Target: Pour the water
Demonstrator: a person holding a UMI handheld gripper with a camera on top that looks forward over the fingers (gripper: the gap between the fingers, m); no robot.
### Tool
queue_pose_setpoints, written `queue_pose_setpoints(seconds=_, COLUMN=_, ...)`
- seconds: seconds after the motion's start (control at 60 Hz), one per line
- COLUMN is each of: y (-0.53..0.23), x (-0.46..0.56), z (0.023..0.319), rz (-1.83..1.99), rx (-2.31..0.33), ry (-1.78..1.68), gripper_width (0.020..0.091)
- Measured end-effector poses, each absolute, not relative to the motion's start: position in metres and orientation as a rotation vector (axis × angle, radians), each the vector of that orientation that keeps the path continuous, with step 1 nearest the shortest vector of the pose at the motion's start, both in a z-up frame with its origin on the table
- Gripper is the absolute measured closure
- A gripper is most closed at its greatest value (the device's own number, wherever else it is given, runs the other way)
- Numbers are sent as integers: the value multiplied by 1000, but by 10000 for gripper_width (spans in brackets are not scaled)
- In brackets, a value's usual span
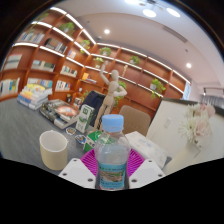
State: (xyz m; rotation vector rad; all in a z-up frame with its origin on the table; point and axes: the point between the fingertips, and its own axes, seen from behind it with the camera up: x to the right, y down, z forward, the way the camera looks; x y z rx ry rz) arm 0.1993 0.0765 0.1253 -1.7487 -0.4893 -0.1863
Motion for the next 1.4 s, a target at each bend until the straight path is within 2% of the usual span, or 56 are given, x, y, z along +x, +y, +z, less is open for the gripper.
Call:
queue_pose_setpoints(seconds=0.183, y=84, x=210, z=108, rz=124, rx=-1775, ry=-248, gripper_width=778)
queue_pose_setpoints(seconds=0.383, y=93, x=211, z=80, rz=184, rx=-1797, ry=-217, gripper_width=772)
queue_pose_setpoints(seconds=0.6, y=90, x=212, z=81, rz=153, rx=-1776, ry=-199, gripper_width=766)
queue_pose_setpoints(seconds=0.767, y=86, x=215, z=77, rz=129, rx=-1808, ry=-174, gripper_width=622)
queue_pose_setpoints(seconds=0.867, y=74, x=222, z=71, rz=99, rx=-1852, ry=-129, gripper_width=421)
queue_pose_setpoints(seconds=0.9, y=66, x=224, z=73, rz=85, rx=-1851, ry=-120, gripper_width=383)
queue_pose_setpoints(seconds=1.4, y=-71, x=199, z=101, rz=22, rx=-1857, ry=30, gripper_width=352)
